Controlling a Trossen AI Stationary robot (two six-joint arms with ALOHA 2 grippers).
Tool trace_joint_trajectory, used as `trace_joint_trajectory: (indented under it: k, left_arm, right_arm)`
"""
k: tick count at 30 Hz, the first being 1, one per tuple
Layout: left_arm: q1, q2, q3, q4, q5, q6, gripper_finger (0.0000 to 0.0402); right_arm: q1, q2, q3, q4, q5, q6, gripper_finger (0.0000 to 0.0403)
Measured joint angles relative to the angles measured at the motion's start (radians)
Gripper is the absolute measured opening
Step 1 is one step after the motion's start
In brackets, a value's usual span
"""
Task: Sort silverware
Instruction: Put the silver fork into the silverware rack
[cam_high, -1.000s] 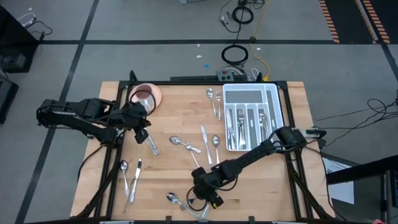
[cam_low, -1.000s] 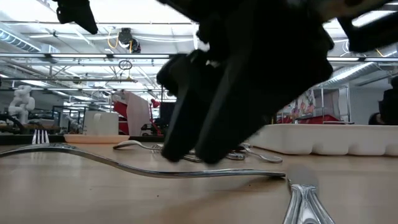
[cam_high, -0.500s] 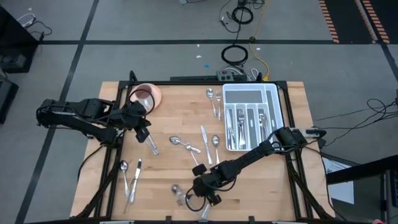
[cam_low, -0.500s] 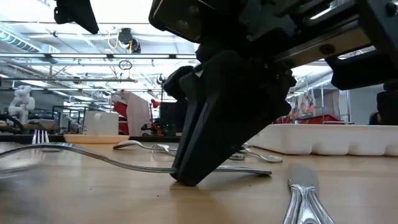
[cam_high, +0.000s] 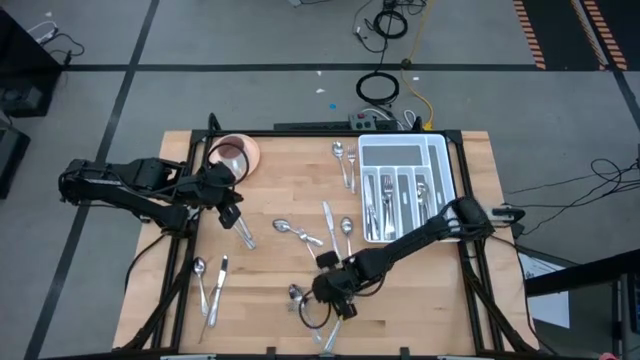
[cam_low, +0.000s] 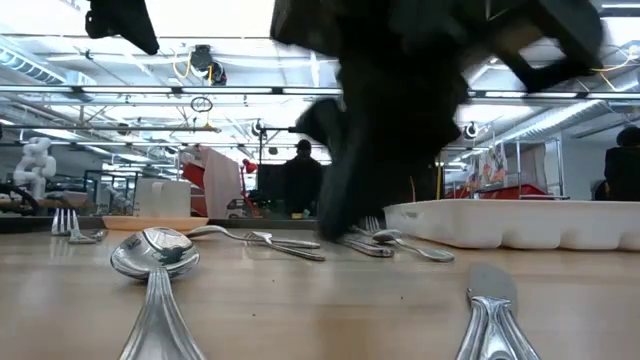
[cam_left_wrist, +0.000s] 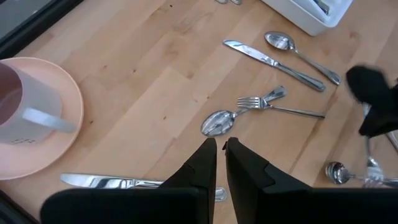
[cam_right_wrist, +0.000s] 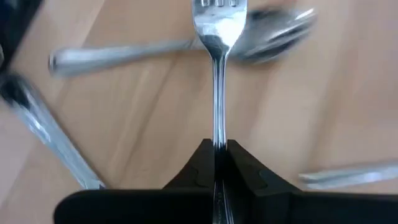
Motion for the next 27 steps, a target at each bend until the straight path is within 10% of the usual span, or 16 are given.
trace_joint_trajectory:
  k: [15, 27]
  left_arm:
    - [0.000, 0.000, 0.000, 0.010, -0.009, 0.000, 0.0041]
    - [0.000, 0.000, 0.000, 0.112, -0.048, 0.009, 0.0041]
  right_arm:
    - [-0.107, -0.372, -0.064, -0.029, 0.200, 0.271, 0.0000]
    - [-0.127, -0.860, -0.804, 0.770, 0.384, 0.813, 0.0000]
